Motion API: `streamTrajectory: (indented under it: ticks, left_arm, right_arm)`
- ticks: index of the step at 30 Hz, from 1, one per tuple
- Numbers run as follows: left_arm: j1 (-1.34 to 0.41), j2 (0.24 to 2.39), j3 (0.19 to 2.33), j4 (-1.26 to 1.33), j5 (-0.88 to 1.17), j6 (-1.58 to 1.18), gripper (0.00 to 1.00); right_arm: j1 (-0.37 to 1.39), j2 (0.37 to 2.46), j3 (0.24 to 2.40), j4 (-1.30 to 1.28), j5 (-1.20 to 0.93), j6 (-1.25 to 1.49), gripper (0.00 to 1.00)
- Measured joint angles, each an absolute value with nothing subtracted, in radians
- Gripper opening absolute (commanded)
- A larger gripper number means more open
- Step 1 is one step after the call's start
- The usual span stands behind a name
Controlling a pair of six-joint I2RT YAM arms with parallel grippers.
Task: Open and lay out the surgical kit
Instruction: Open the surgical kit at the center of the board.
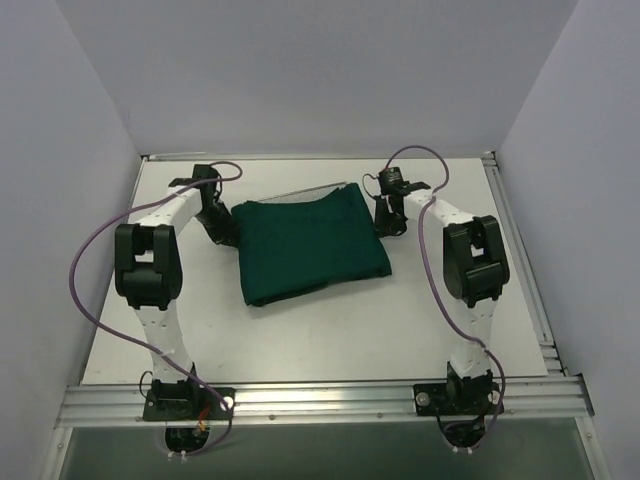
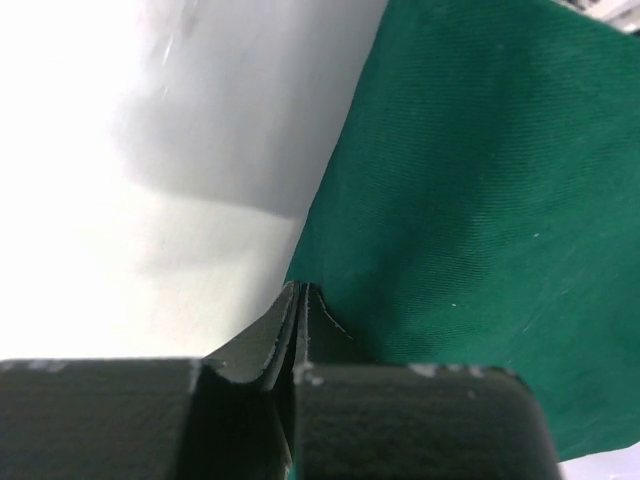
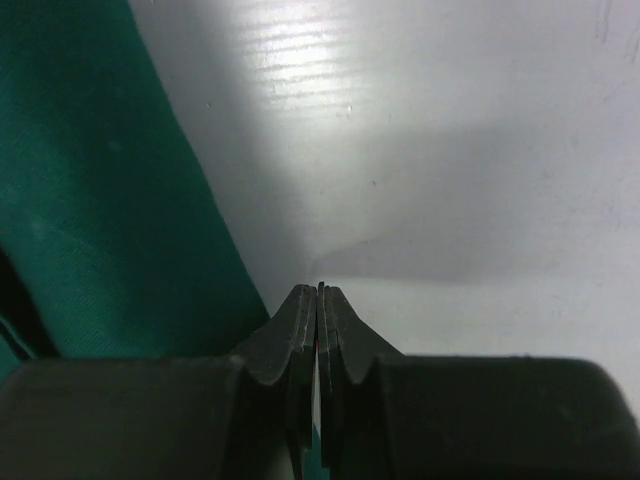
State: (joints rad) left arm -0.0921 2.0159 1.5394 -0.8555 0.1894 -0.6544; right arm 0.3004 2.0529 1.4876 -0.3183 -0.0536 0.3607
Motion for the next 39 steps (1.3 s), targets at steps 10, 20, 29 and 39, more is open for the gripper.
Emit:
streamTrajectory:
  ticks: [10, 20, 29, 39]
  left_arm:
    - [-0.114, 2.263, 1.895, -0.929, 0.238, -0.625, 0.02]
    - [-0.139, 2.259, 1.893, -0.985, 0.185, -0.656, 0.6]
    - [-0.068, 1.905, 1.799, -1.035, 0.071, -0.611, 0.72]
    - [-0.325, 1.665, 1.685, -0.925, 0.211, -0.545, 0.71]
  right_arm:
    - [0.246, 2.103, 1.644, -0.436, -0.115, 0.36, 0.0]
    - [0.186, 2.121, 1.728, -0.485, -0.101, 0.351, 0.41]
    - [0.149, 1.816, 1.554, -0.569, -0.154, 0.372, 0.7]
    - [0.125, 1.539, 1.23, -0.541, -0.408, 0.424, 0.63]
